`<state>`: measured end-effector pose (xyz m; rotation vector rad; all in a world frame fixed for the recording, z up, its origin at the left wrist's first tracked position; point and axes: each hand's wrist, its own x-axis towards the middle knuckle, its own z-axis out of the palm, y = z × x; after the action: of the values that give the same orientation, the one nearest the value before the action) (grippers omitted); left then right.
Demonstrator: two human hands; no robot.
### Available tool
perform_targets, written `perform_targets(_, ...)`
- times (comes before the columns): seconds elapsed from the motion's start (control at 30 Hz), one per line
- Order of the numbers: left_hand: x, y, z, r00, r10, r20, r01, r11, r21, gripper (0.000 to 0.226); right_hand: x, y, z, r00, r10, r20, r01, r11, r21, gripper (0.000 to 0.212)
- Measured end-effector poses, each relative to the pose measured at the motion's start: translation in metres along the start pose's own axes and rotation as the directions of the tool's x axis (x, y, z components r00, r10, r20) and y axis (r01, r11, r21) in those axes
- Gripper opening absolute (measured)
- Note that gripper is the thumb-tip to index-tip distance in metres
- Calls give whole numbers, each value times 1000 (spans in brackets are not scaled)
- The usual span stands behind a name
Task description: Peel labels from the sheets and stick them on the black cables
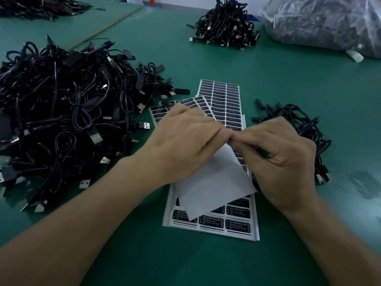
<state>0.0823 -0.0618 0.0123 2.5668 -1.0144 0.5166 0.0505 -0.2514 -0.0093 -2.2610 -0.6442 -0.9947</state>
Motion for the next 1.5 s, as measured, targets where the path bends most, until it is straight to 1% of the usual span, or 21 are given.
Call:
perform_targets(0.03, 0, -2, 1, 997, -20, 68, 20, 1000, 3, 54, 0, 1, -1, 1000, 10, -5, -10, 1000, -16, 12)
perform_targets(0.1, 1, -6, 5, 990, -43, 136, 45, 999, -12, 42, 1, 3, -2, 997, 74, 18, -72, 994, -82, 19)
perform_targets(0.13, 2, -7, 7, 988, -53, 148, 60, 997, -46, 36, 1, 3, -1, 988, 144, 57, -135, 982, -132, 26)
perform_targets(0.2, 2, -9, 13, 986, -104, 132, 126, 976, -176, 26, 1, 2, -1, 937, 309, 161, -263, 931, -253, 42)
perform_targets(0.27, 0, -11, 16, 975, -193, 107, 217, 923, -318, 22, 2, 0, -2, 899, 379, 222, -298, 897, -326, 46)
perform_targets(0.37, -1, -10, 21, 945, -325, 47, 297, 785, -544, 18, 5, -7, -1, 882, 395, 257, -276, 876, -396, 53)
perform_targets(0.43, 0, -10, 24, 910, -414, 19, 320, 673, -667, 14, 7, -14, 1, 855, 410, 318, -249, 862, -442, 64)
perform_targets(0.5, 2, -9, 25, 870, -492, 28, 325, 531, -783, 12, 8, -23, 4, 809, 435, 395, -222, 849, -480, 79)
perform_targets(0.6, 3, -9, 26, 837, -547, 26, 295, 411, -863, 11, 9, -34, 10, 726, 495, 477, -191, 812, -551, 99)
perform_targets(0.7, 4, -9, 24, 805, -593, 2, 230, 310, -923, 10, 10, -38, 14, 677, 539, 502, -237, 805, -544, 102)
perform_targets(0.77, 4, -12, 22, 791, -609, -61, 180, 326, -928, 11, 11, -37, 14, 665, 554, 501, -319, 817, -480, 94)
perform_targets(0.9, -1, -19, 15, 796, -567, -214, 126, 500, -857, 20, 12, -40, 14, 652, 547, 526, -434, 837, -333, 73)
perform_targets(0.97, -2, -22, 13, 798, -544, -259, 133, 579, -805, 23, 9, -40, 14, 651, 546, 528, -472, 835, -282, 77)
perform_targets(1.0, -2, -23, 12, 800, -535, -271, 142, 608, -781, 21, 9, -39, 13, 647, 554, 524, -487, 829, -275, 80)
perform_targets(1.07, -1, -25, 10, 813, -491, -313, 164, 709, -686, 14, 9, -40, 12, 642, 568, 514, -486, 821, -301, 84)
perform_targets(1.13, 1, -26, 8, 820, -461, -340, 188, 777, -600, 26, 9, -41, 11, 651, 564, 507, -438, 825, -357, 80)
perform_targets(1.23, 2, -28, 7, 832, -475, -286, 219, 756, -617, 38, 6, -39, 10, 694, 517, 502, -376, 854, -361, 63)
perform_targets(1.33, 3, -29, 7, 839, -504, -205, 233, 674, -701, 40, 3, -38, 10, 763, 463, 450, -381, 886, -266, 51)
perform_targets(1.4, 4, -30, 8, 854, -495, -161, 223, 627, -746, 33, 2, -39, 11, 810, 443, 384, -420, 895, -148, 52)
perform_targets(1.43, 4, -31, 9, 864, -480, -151, 217, 626, -749, 29, 3, -39, 12, 824, 444, 352, -443, 892, -88, 55)
perform_targets(1.5, 4, -31, 12, 871, -469, -147, 203, 615, -761, 23, 3, -37, 12, 833, 468, 294, -489, 872, -3, 59)
